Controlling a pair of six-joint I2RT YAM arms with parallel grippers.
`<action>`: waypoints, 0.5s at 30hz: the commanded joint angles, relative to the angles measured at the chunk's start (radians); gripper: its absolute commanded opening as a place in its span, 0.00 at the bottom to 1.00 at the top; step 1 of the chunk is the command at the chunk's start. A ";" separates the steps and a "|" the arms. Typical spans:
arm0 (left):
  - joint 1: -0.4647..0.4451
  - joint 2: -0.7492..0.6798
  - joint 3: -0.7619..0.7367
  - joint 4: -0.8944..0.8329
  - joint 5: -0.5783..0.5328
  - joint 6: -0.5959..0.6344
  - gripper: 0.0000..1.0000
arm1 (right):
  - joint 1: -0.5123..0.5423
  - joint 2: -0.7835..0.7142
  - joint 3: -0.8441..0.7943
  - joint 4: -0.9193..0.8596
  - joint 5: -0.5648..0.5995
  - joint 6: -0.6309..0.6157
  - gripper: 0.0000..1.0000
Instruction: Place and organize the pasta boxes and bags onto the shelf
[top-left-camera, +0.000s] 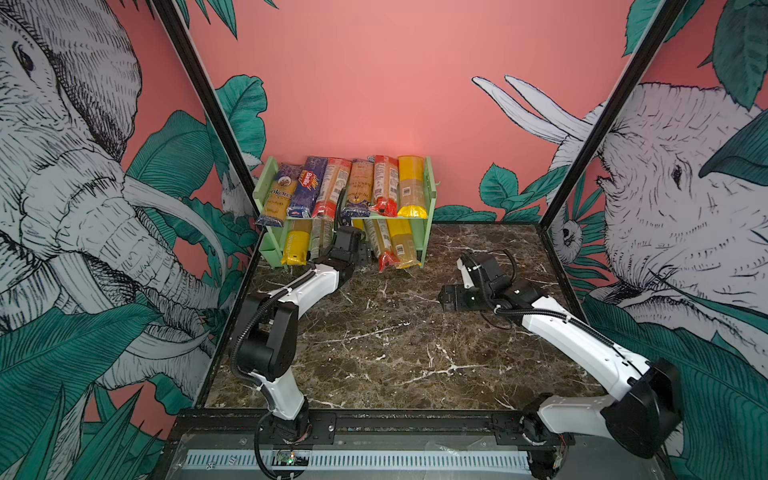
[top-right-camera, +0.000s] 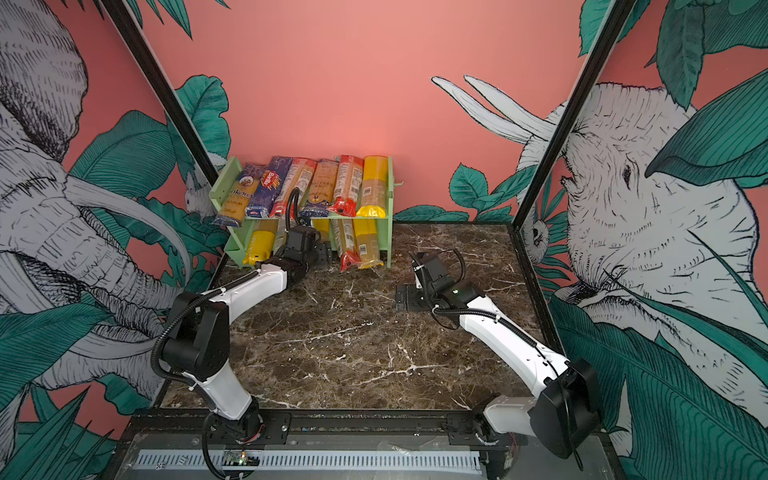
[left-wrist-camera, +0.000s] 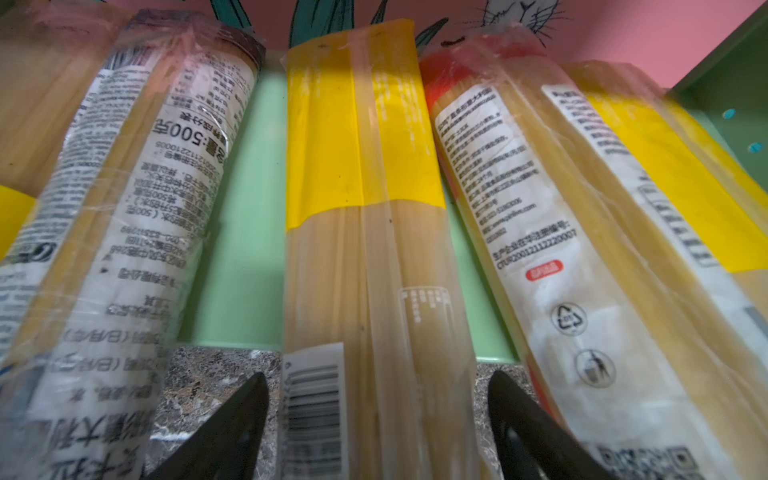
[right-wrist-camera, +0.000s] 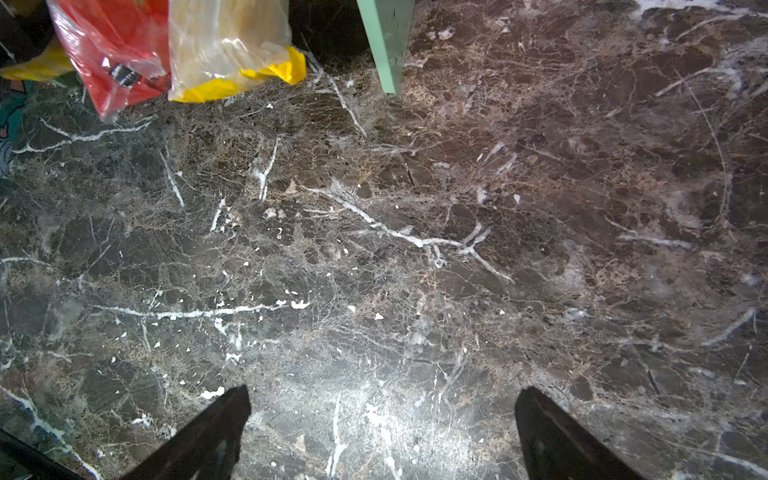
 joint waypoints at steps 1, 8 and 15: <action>0.017 -0.101 -0.023 0.103 -0.002 -0.024 0.84 | -0.004 -0.026 0.021 -0.008 0.014 -0.005 0.99; -0.021 -0.212 -0.124 0.074 -0.009 -0.024 0.99 | -0.004 -0.058 0.011 -0.021 0.026 -0.004 0.99; -0.104 -0.383 -0.248 -0.012 -0.112 0.000 1.00 | -0.006 -0.102 -0.001 -0.050 0.079 -0.022 0.99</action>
